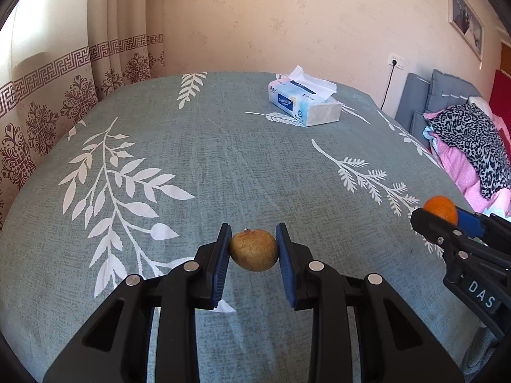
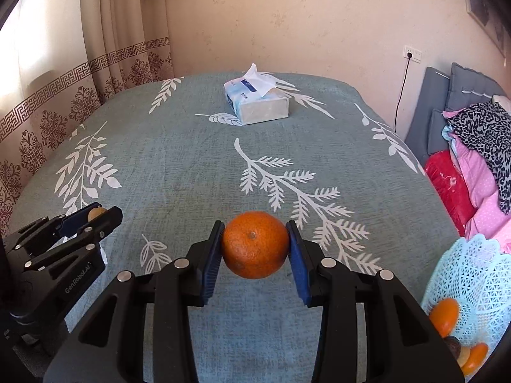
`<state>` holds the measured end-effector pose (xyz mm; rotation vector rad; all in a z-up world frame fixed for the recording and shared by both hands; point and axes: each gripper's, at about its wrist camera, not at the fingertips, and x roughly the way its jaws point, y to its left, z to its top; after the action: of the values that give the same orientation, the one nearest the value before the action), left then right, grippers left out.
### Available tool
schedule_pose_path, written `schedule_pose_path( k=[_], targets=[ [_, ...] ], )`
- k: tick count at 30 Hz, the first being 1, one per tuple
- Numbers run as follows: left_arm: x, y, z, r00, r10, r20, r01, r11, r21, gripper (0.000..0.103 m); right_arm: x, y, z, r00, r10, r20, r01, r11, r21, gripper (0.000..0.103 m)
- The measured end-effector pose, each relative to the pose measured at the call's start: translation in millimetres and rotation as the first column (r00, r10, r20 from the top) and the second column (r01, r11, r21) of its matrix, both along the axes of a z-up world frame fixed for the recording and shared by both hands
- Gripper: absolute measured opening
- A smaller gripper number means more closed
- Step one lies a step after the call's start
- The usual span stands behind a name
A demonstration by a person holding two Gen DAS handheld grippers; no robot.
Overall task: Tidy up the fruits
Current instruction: 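Carry the orange and brown fruit into the basket and release both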
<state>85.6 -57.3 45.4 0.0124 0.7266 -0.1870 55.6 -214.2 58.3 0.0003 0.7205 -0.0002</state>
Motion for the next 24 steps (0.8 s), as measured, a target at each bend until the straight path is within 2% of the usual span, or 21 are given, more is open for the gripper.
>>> schedule_pose_path(
  k=[6,12,24],
  targets=[
    [-14,-13,1,0.999,-0.038,0.004,0.038,0.999,0.01,0.029,-32,-12,11,0.999,-0.018,0.037,0.019,0.999,-0.027,0.04],
    [-24,-26,2,0.997,-0.074,-0.007,0.074,0.997,0.013,0.029,-62,-41,16,0.994,-0.083,0.065,0.086,0.995,-0.051,0.04],
    [-45,-69,14,0.987,-0.163,0.011,0.162,0.985,0.051,0.029,-102,-103,13,0.973,-0.221,0.072,0.223,0.974,-0.025,0.04]
  ],
)
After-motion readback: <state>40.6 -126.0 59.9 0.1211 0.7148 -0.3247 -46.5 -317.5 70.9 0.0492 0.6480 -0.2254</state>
